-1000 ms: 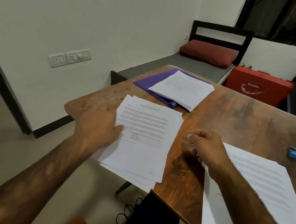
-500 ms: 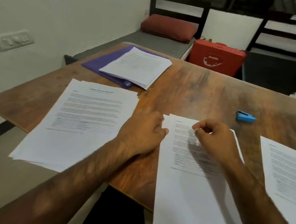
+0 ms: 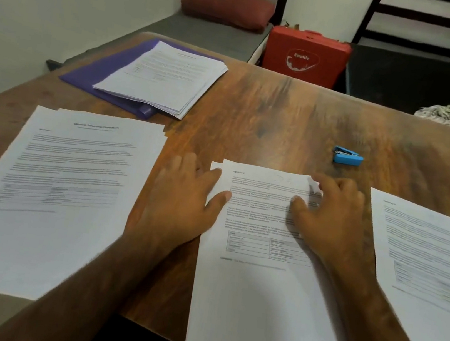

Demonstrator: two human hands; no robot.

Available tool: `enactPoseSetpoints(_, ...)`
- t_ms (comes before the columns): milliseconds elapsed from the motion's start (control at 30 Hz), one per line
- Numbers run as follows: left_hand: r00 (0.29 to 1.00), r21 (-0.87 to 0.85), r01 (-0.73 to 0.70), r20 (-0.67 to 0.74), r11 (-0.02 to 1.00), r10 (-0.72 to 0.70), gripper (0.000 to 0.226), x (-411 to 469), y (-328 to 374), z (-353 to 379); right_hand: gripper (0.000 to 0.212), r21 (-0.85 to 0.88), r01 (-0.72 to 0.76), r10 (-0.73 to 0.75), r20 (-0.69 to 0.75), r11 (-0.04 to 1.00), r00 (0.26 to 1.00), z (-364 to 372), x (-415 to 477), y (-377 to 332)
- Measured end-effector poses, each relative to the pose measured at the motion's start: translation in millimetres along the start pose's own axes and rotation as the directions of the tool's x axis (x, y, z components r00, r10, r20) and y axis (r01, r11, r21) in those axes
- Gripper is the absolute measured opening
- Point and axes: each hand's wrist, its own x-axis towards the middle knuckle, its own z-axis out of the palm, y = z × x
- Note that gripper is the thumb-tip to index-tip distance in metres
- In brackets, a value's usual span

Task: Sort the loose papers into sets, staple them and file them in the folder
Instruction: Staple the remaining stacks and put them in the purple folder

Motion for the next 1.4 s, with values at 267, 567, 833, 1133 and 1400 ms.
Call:
enactPoseSetpoints(267,0.998,-0.137,-0.059,-0.014,0.989,0.057,0.053,1.2,-3.5,3.8,0.064,-0.027,-0.021,0.021,0.010,0.999,1.000,-0.9,3.0,1.9)
enactPoseSetpoints(567,0.997,-0.617,-0.074,-0.056,0.783,0.050,0.043,-7.1,8.0,-1.8,0.078,0.103,-0.013,0.019,-0.061,0.995,0.998,4.7,7.3,12.3)
enactPoseSetpoints(833,0.997,-0.920,0.076,0.058,0.385,-0.058,0.020,-5.3,4.7,-5.5,0.081,0.319,-0.055,0.092,-0.101,0.946,0.991,13.1,10.5,22.5)
enactPoseSetpoints(1133,0.997,-0.873,0.070,0.043,0.482,-0.067,0.012,-9.2,2.3,0.4,0.073,0.532,-0.055,0.149,-0.135,0.845,0.980,12.4,10.1,29.0)
enactPoseSetpoints(1400,0.997,-0.878,0.058,0.027,0.475,-0.072,0.011,-9.6,7.2,-2.3,0.068,0.544,-0.057,0.152,-0.131,0.837,0.980,13.0,10.7,30.7)
